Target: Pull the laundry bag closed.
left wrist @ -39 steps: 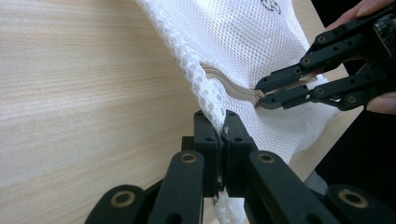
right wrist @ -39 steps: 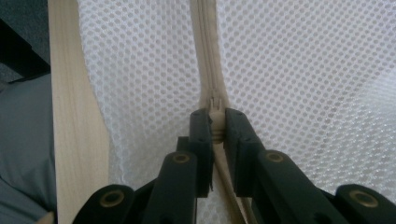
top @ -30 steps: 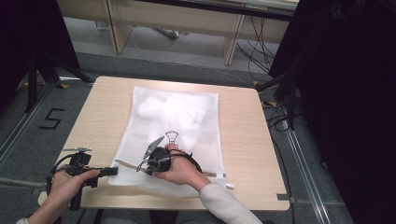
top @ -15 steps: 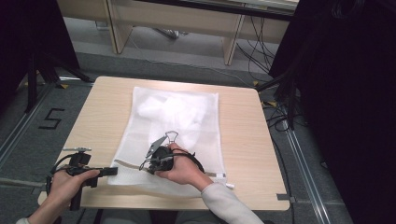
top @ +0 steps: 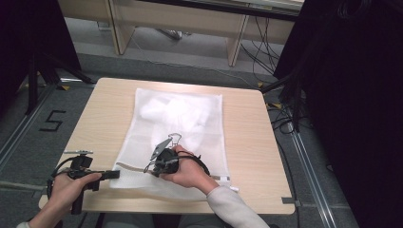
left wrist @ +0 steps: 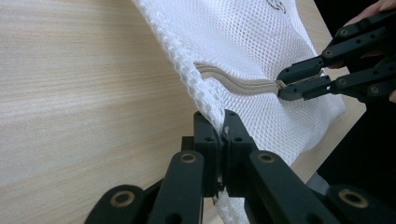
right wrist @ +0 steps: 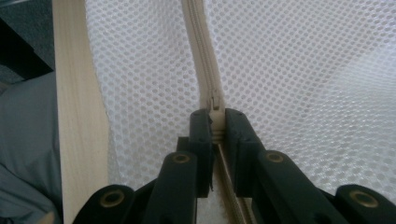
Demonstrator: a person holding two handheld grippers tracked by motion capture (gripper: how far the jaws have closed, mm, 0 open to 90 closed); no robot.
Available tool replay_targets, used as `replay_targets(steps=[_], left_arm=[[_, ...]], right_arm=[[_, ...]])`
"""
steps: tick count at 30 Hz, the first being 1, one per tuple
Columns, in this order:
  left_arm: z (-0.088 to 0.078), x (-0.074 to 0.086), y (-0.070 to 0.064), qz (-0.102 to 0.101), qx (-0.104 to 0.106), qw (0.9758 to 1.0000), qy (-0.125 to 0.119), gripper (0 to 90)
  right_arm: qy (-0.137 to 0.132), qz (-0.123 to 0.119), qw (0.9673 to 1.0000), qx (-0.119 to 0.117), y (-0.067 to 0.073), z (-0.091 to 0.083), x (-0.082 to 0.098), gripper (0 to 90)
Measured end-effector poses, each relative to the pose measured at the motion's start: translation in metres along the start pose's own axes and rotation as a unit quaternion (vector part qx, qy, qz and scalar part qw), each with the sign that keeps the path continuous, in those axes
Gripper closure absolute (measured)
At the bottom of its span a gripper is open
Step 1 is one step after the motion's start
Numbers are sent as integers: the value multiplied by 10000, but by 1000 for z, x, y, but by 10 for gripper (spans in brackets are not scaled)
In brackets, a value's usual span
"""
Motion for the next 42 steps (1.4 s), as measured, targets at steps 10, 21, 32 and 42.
replay_targets(steps=[10,21,32,42], left_arm=[[0,0,-1,-1,54,10000,18,860],[0,0,0,-14,-4,10000,-21,860],[0,0,0,-41,-16,10000,-35,860],[0,0,1,-37,-8,10000,-19,860]], right_arm=[[45,126,9999,-8,0,-5,3,828],[35,72,10000,23,-3,-8,7,828],[7,142,9999,63,-5,-15,12,828],[-25,172,9998,78,-6,-20,15,828]])
Point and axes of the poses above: each handheld gripper's, and its own axes: z roughly forward along the jaws, x roughly out of its underside, y roughly to its left, the point moved 7 cm from there along z, roughly forward along the jaws
